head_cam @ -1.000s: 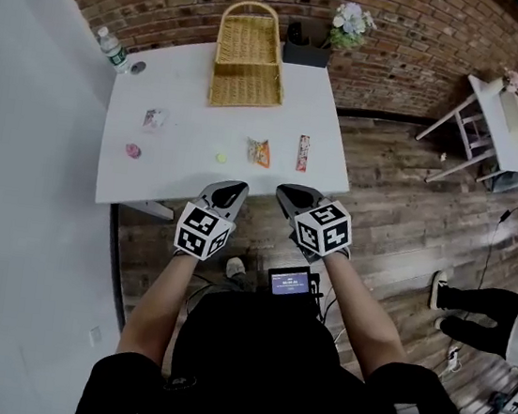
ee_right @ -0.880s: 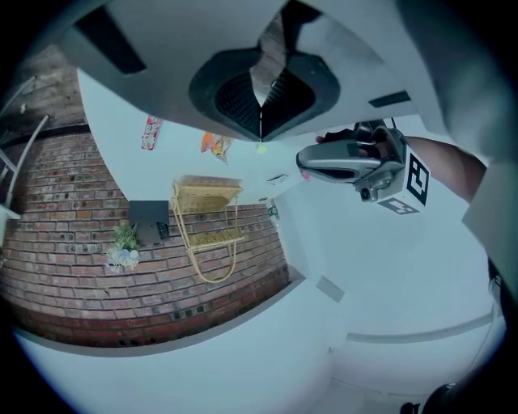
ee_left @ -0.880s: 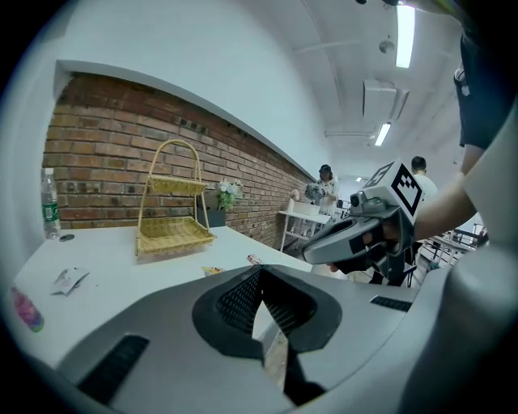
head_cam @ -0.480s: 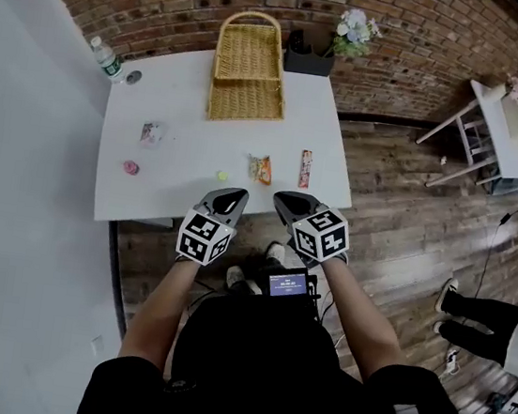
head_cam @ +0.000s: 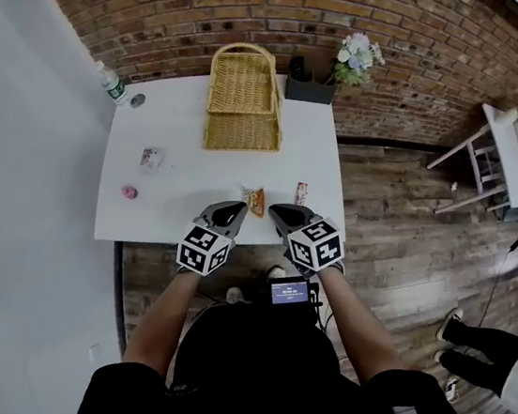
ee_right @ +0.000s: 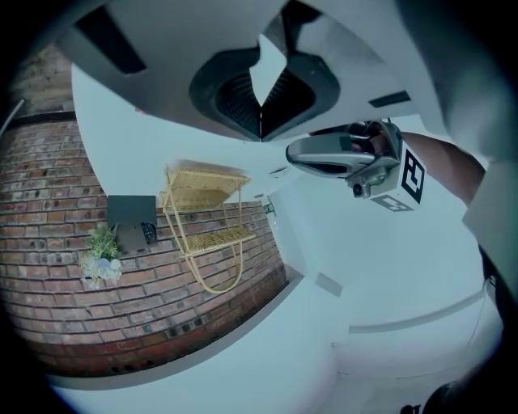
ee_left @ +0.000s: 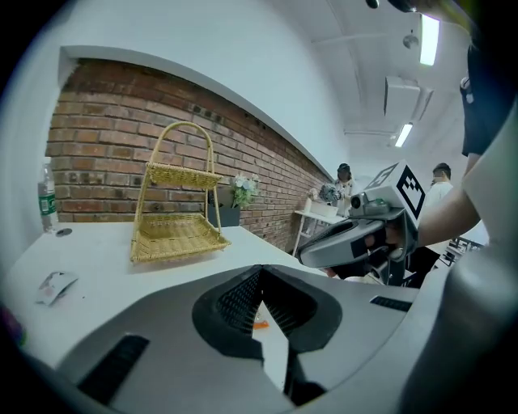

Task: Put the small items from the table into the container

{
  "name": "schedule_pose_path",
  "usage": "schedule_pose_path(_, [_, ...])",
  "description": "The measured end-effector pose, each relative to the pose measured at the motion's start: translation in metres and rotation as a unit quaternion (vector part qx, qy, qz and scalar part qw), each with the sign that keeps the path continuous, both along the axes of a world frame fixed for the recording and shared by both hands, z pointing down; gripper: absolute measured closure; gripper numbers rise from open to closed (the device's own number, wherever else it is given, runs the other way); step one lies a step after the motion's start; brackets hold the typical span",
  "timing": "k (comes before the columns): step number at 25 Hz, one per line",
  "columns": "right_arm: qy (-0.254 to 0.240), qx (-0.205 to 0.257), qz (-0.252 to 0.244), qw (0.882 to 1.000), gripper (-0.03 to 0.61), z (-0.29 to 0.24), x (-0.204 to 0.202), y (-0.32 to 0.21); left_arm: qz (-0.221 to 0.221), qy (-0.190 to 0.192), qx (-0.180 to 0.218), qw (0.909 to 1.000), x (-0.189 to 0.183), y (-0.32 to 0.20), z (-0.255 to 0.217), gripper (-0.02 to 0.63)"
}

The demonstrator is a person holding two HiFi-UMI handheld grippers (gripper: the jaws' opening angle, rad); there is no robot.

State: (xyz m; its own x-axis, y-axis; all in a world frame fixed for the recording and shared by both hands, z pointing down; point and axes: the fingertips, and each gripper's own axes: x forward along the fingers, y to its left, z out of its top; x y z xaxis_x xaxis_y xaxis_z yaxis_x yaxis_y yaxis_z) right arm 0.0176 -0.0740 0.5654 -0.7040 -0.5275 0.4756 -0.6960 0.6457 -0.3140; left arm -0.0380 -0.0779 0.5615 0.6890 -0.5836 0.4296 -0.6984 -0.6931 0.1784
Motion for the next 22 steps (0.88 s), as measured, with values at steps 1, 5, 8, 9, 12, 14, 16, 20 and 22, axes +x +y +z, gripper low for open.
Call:
schedule_pose_path(1, [-0.003,0.001,-0.004,1.000,0.565,-0.001,0.002,-0.005,-0.004,0.000,0.001,1.0000,0.002,-0.004,-0.001,0.604])
schedule_pose_path(5, [-0.019,-0.001,-0.016,1.000,0.565,-0.002,0.005,-0.021,-0.019,-0.007,0.001,0.9998,0.004,-0.017,-0.004,0.604])
schedule_pose_path(8, [-0.023,-0.006,-0.022,0.999,0.565,-0.001,0.006,-0.028,-0.025,-0.013,0.002,0.9996,0.005,-0.024,-0.005,0.604])
schedule_pose_path(9, [-0.024,-0.008,-0.022,0.999,0.565,0.000,0.005,-0.030,-0.027,-0.014,0.001,0.9995,0.004,-0.026,-0.005,0.604])
schedule_pose_path(12, [-0.024,-0.011,-0.020,0.999,0.565,0.002,0.003,-0.036,-0.028,-0.015,0.000,0.9995,0.000,-0.032,-0.004,0.604])
schedule_pose_path(14, [-0.025,-0.012,-0.013,1.000,0.565,0.000,0.002,-0.041,-0.022,-0.014,0.000,0.9997,-0.001,-0.036,-0.005,0.604])
schedule_pose_path(16, [-0.028,-0.011,-0.004,1.000,0.565,-0.003,-0.002,-0.045,-0.016,-0.013,-0.001,0.9998,-0.004,-0.039,-0.006,0.604])
schedule_pose_path(20, [-0.026,-0.005,0.007,1.000,0.565,-0.008,-0.008,-0.051,-0.003,-0.010,-0.001,0.9999,-0.009,-0.045,-0.006,0.604])
schedule_pose_path(22, [-0.024,-0.004,0.012,1.000,0.565,-0.009,-0.008,-0.053,0.004,-0.010,0.000,0.9999,-0.009,-0.047,-0.006,0.604])
